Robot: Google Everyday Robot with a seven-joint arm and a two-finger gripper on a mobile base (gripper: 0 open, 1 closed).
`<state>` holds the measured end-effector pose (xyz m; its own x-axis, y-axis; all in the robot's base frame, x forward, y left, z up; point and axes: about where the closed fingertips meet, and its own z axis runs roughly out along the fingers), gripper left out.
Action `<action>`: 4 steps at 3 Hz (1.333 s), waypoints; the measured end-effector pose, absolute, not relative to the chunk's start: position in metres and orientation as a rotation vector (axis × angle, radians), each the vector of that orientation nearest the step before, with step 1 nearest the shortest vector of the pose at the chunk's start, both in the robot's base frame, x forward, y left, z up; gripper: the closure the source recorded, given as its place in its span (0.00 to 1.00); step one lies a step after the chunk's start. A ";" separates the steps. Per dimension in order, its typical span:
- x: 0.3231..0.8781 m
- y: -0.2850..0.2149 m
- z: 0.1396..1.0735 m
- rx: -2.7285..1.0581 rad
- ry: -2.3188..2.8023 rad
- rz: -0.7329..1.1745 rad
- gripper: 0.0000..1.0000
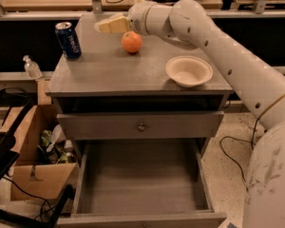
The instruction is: Place pepsi can into middle drawer
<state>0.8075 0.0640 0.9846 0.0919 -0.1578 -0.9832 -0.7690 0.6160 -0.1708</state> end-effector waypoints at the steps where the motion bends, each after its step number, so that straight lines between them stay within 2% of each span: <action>1: 0.814 0.094 0.962 -0.913 1.489 0.472 0.00; 3: 0.824 0.159 0.936 -1.011 1.508 0.488 0.00; 4: 0.827 0.211 0.936 -0.991 1.501 0.657 0.00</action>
Offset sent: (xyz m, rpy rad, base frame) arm 0.0229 0.0913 -0.0547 -0.2242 0.0234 0.0200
